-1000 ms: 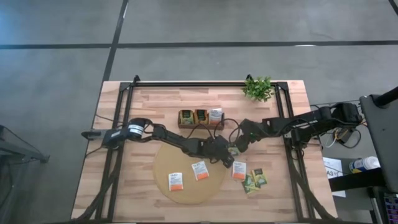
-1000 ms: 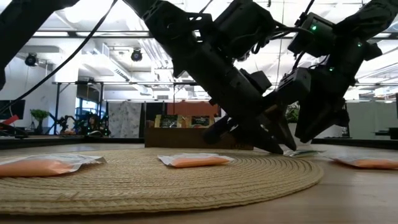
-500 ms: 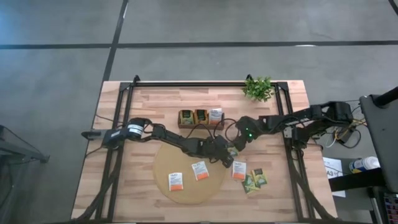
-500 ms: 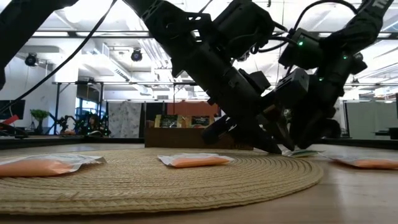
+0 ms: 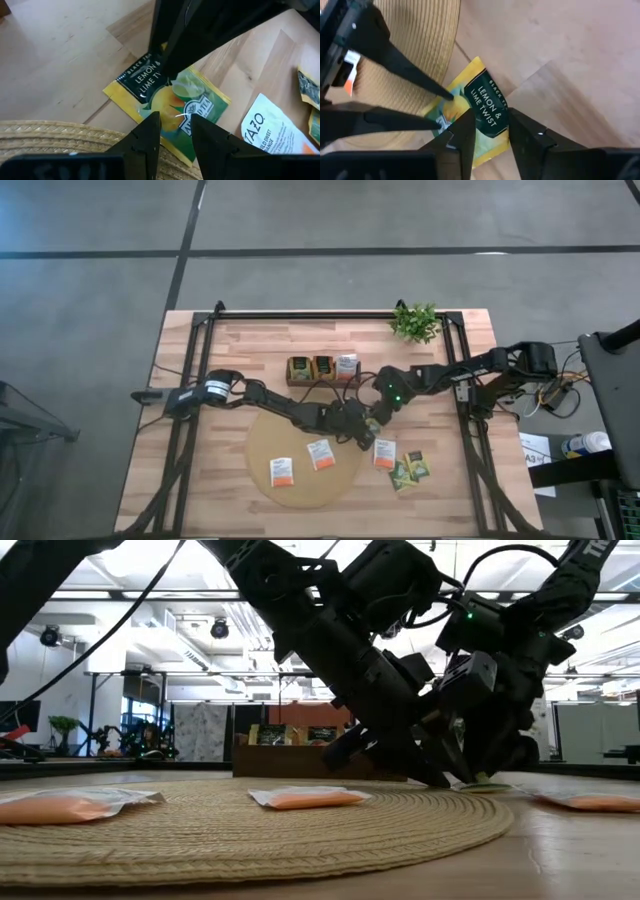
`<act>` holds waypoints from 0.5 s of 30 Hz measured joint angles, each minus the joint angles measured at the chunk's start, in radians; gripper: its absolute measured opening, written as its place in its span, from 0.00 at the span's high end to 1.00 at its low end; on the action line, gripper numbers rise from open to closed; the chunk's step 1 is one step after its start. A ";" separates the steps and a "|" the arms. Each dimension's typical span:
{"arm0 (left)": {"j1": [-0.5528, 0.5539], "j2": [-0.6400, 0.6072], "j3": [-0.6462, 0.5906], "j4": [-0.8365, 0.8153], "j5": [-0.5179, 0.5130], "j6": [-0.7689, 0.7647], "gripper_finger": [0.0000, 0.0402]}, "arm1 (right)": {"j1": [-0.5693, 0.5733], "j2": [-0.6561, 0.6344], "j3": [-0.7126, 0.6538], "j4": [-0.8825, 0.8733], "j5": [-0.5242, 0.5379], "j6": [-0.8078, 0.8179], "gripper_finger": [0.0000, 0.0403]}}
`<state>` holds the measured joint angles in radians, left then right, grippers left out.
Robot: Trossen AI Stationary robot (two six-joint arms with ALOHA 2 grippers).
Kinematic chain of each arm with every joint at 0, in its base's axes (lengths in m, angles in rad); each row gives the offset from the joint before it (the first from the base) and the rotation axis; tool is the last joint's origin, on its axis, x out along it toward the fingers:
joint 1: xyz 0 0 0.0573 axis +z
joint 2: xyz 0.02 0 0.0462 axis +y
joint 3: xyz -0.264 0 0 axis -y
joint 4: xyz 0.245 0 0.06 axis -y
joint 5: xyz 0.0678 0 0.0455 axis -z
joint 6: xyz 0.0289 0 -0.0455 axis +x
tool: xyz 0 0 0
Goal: Pick & Place Tea
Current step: Put the green tea bag into the left section of the wooden organizer
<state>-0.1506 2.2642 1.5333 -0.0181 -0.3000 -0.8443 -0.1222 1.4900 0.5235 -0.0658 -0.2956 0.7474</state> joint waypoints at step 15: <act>0.001 -0.040 -0.005 -0.034 -0.005 0.022 0.72 | -0.002 -0.031 0.016 -0.021 -0.012 -0.094 0.98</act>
<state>-0.1497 2.2240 1.5286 -0.0519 -0.3050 -0.8227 -0.1238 1.4594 0.5390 -0.0868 -0.3081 0.6531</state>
